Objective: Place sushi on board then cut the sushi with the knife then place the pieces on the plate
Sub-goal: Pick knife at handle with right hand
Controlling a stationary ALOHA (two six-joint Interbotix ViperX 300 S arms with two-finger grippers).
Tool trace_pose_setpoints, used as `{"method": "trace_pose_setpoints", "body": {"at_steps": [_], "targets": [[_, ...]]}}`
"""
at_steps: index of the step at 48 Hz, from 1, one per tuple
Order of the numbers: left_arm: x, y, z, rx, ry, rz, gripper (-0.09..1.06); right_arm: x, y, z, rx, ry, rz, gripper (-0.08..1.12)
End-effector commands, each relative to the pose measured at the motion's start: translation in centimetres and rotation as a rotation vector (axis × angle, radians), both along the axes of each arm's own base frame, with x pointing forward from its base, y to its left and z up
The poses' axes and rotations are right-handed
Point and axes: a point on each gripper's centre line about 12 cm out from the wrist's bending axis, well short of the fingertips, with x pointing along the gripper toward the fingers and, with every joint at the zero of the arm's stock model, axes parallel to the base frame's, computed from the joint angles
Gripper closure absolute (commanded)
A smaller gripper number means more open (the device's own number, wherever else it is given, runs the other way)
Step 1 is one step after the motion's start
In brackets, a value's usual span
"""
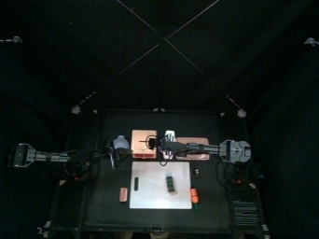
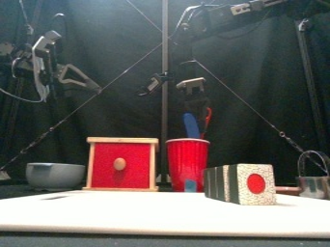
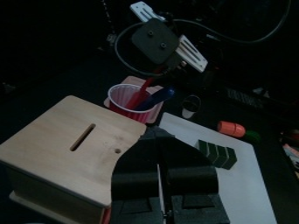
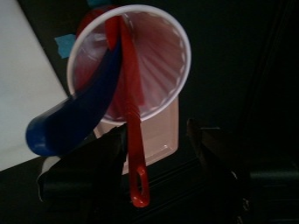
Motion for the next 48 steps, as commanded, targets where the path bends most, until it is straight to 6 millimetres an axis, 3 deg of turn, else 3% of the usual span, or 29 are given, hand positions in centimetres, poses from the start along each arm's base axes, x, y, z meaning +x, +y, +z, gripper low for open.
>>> {"method": "trace_pose_setpoints", "body": {"at_steps": [1, 24, 48], "targets": [[0.2, 0.1, 0.5, 0.002, -0.015, 0.004, 0.99, -0.1, -0.5, 2.0, -0.007, -0.052, -0.010, 0.16], [0.0, 0.1, 0.1, -0.001, -0.006, 0.006, 0.99, 0.5, -0.8, 1.2, 0.029, -0.017, 0.029, 0.20], [0.0, 0.2, 0.1, 0.001, -0.006, 0.009, 0.99, 0.2, -1.3, 1.4, 0.065, -0.017, -0.007, 0.70]]}}
